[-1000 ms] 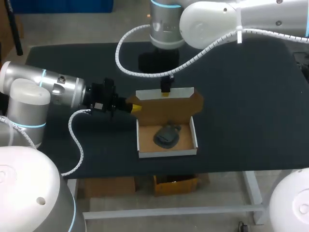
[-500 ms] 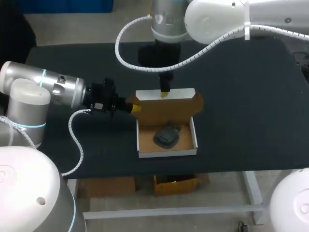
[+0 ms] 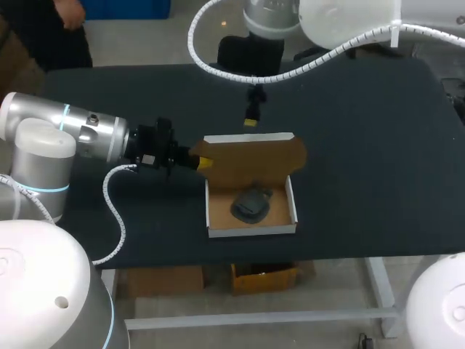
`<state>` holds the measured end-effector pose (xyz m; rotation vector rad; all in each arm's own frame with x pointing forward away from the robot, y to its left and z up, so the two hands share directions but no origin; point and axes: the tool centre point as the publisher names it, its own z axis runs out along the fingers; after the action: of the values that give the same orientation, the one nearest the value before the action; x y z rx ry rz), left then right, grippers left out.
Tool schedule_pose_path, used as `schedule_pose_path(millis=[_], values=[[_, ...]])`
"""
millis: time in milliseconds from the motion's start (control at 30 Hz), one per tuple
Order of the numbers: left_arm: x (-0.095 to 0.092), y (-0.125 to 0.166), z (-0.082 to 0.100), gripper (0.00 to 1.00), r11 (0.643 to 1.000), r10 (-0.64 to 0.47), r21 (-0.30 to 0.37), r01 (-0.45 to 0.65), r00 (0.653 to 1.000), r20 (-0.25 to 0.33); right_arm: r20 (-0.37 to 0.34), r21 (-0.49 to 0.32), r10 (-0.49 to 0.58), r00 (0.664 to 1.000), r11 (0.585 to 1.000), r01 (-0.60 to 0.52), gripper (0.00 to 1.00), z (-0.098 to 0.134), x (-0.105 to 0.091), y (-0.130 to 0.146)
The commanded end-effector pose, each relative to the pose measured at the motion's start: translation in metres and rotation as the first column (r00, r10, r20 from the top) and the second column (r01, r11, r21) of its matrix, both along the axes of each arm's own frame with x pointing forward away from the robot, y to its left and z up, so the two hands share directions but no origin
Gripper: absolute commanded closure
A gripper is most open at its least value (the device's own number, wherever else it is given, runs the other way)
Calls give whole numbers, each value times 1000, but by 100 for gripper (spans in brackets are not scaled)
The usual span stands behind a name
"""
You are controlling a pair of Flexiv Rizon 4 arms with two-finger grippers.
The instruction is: Assemble the packaging by folding the flat box into shape, placing the metal phone stand inside, and closing the box properly
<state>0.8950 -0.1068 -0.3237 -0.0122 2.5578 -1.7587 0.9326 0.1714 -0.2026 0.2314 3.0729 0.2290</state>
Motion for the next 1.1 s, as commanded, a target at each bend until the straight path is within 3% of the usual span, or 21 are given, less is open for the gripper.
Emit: schedule_pose_path(millis=[33, 200, 500, 1100], values=[[0, 0, -1, 100, 1000, -2, 0, 2, 1000, -1, 3, 7, -25, 1000, 1000, 25, 0, 5, 3, -4], [0, 0, -1, 100, 1000, -2, 0, 2, 1000, -1, -34, -7, -127, 991, 992, 127, 0, 8, 12, -10], [0, 0, -1, 100, 1000, -2, 0, 2, 1000, -1, -122, -1, -311, 943, 950, 313, 0, -1, 24, -30], [0, 0, -1, 100, 1000, -2, 0, 2, 1000, -1, -132, 18, -340, 931, 938, 345, 0, -4, 26, -38]])
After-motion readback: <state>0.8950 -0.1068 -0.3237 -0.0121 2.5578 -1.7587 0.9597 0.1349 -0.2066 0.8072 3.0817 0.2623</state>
